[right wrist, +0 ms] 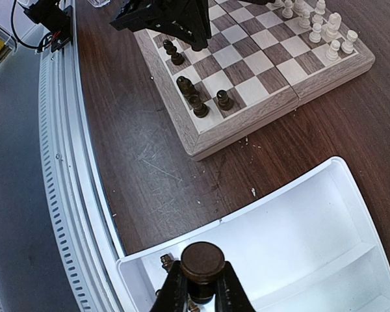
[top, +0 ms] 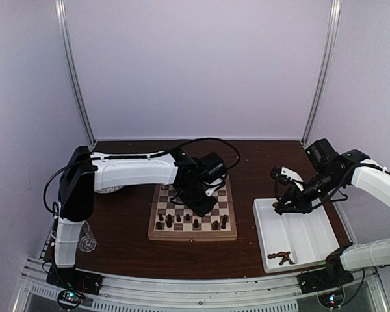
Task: Set up the chess pieces on the board
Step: Place the pawn on d7.
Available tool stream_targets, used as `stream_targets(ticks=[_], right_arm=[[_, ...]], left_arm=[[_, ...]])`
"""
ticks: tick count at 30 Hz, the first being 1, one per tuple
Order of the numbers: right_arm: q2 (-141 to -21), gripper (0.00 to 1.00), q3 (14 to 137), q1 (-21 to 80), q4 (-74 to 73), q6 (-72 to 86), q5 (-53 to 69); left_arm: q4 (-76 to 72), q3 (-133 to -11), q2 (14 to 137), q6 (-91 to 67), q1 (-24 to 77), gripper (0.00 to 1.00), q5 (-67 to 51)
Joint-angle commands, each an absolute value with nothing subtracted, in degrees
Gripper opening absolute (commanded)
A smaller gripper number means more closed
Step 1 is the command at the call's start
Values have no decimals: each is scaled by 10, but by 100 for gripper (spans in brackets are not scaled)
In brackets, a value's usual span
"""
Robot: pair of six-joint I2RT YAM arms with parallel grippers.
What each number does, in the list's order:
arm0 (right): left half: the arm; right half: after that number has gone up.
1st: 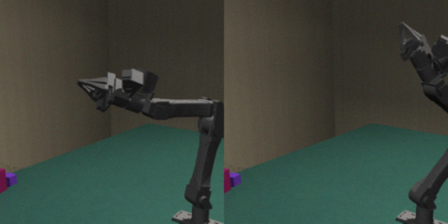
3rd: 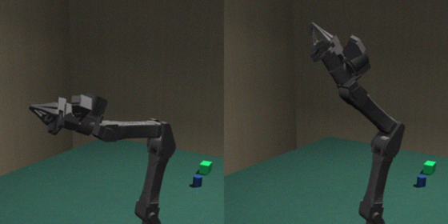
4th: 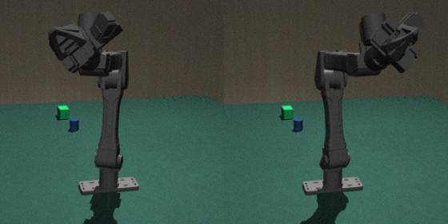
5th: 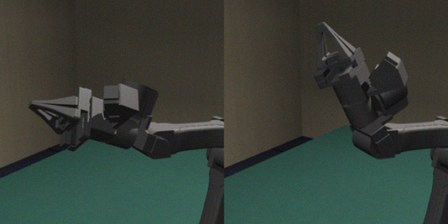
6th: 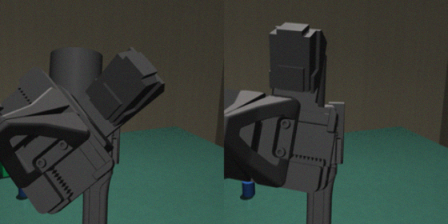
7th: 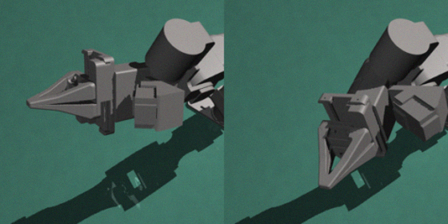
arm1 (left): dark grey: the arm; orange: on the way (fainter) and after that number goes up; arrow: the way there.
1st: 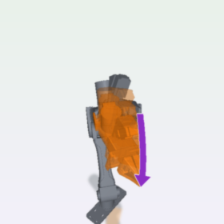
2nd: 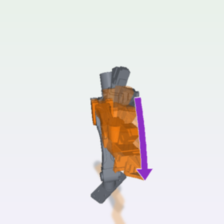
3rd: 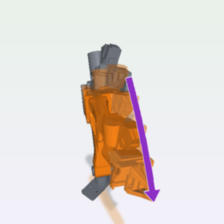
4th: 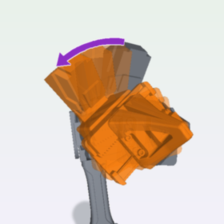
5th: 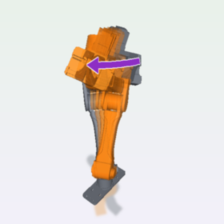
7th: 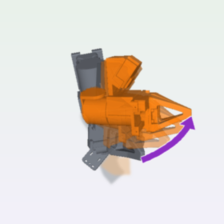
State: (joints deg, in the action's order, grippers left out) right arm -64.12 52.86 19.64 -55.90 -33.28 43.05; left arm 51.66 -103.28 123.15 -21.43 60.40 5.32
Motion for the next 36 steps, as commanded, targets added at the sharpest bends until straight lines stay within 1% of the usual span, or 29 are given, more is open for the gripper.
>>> stream_targets(ticks=[1, 29, 36], right_arm=[[-645, 5, 528, 201, -559, -338, 425], [-650, 5, 528, 201, -558, -339, 425], [-649, 5, 528, 201, -558, -339, 425]], left_arm=[[520, -1025, 1239, -221, 598, 0, 54], [502, -1001, 1245, -233, 588, 0, 31], [494, -1002, 1248, -235, 587, 2, 22]])
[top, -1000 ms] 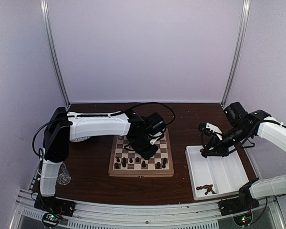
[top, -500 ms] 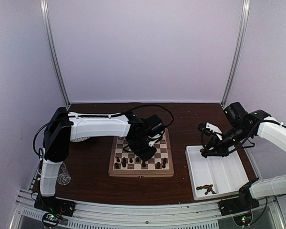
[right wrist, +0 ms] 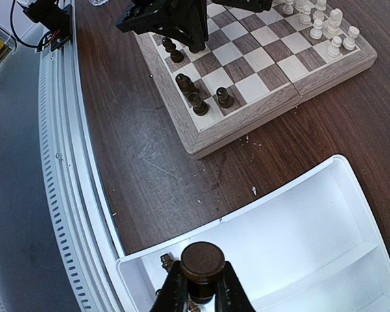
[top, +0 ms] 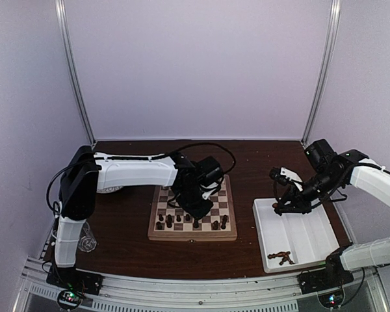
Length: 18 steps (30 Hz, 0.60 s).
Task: Set up the chess pieces on the board
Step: Place the pawn on d7.
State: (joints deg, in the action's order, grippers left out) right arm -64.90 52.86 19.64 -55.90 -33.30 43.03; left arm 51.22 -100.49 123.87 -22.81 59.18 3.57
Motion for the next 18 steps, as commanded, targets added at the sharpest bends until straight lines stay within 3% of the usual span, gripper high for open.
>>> stream_targets(ticks=[1, 9, 18], right_arm=[[-649, 5, 528, 201, -559, -340, 425], [-648, 5, 527, 201, -558, -339, 425], [-649, 5, 528, 201, -558, -339, 425]], left_arm=[[492, -1003, 1248, -235, 588, 2, 21], [490, -1005, 1253, -236, 588, 2, 16], [491, -1001, 1252, -236, 588, 14, 18]])
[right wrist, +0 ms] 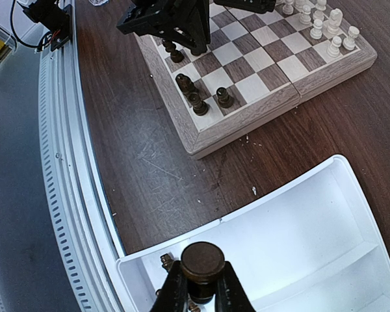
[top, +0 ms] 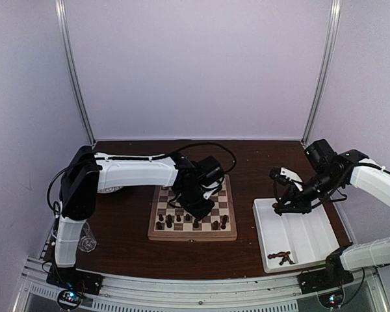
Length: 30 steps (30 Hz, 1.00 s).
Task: Set up the chess pieces on the board
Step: Place the pawn on d7.
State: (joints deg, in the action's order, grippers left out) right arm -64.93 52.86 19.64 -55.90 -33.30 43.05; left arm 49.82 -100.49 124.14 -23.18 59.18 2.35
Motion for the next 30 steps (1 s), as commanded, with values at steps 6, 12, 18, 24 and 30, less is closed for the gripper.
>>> stream_targets(ticks=[6, 12, 18, 24, 30], right_arm=[[-648, 5, 528, 201, -558, -339, 425], [-648, 5, 528, 201, -559, -339, 425], [-643, 5, 546, 204, -579, -348, 435], [-653, 5, 605, 234, -630, -375, 438], [-672, 6, 664, 299, -641, -392, 359]], left_arm=[[495, -1003, 1248, -235, 588, 19, 21], [505, -1008, 1238, -234, 587, 22, 27], [527, -1029, 1177, -234, 588, 27, 53], [384, -986, 1096, -287, 588, 36, -124], [208, -952, 1094, -431, 592, 42, -276]])
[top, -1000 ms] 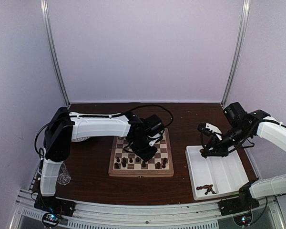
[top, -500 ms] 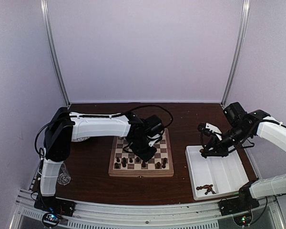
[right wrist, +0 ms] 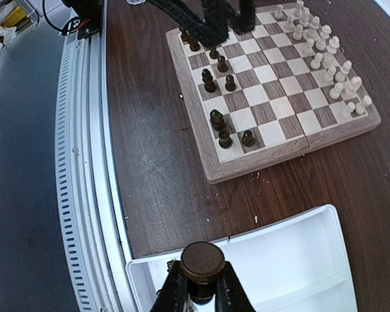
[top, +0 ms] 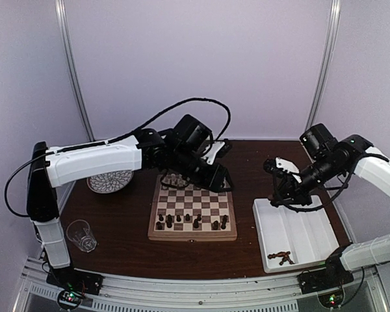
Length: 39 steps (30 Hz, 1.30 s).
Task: Set up the chess pieces on the board
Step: Place the pawn on d7, then pass from the right arm to the left
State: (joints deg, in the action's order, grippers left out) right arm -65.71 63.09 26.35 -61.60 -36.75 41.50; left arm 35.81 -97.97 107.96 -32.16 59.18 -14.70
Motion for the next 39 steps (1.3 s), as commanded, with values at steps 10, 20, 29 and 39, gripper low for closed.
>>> stream_targets(ticks=[10, 20, 29, 39], right_arm=[[-701, 5, 707, 355, -635, -393, 274], [-707, 5, 710, 382, -619, -374, 256], [-708, 5, 714, 392, -618, -374, 261], [-702, 5, 713, 396, -617, -372, 271]], left_arm=[[104, -979, 1145, -527, 622, 47, -360], [45, -988, 1173, -575, 630, 46, -391], [30, -987, 1187, -594, 630, 38, -393], [18, -991, 1206, -609, 629, 25, -396]])
